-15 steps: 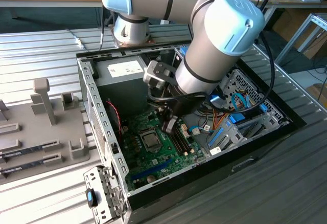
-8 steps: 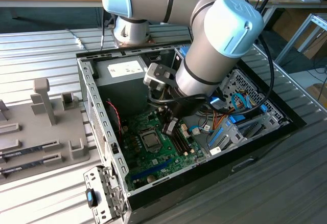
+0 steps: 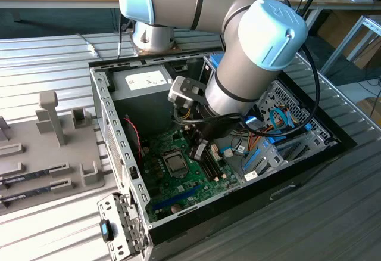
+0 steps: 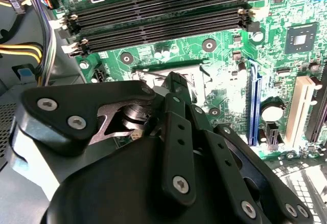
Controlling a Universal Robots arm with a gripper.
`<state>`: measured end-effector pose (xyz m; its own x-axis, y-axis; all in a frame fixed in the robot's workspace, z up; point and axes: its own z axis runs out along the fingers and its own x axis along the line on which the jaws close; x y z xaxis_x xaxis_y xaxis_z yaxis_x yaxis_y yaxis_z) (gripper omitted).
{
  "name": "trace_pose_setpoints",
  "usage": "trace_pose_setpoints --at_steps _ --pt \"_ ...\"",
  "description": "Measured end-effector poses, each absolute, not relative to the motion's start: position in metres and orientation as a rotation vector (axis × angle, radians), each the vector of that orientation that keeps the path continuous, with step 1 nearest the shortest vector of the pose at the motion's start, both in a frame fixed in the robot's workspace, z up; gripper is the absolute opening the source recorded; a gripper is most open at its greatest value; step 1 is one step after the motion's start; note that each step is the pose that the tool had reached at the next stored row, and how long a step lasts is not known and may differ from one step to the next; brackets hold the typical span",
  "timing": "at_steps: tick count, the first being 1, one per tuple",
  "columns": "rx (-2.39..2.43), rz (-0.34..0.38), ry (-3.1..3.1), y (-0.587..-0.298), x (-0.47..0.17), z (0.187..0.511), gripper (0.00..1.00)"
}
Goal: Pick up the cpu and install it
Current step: 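Install the first cpu locking lever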
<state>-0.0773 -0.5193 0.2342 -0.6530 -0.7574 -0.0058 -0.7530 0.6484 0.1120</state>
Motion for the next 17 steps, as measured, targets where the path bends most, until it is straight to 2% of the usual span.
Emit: trace_pose_setpoints --at_steps 9,17 --pt "1.280 -0.097 -2.797 -0.520 -0.076 0.229 0.11" --pt "1.276 -0.073 -2.791 -0.520 -0.072 0.223 0.11"
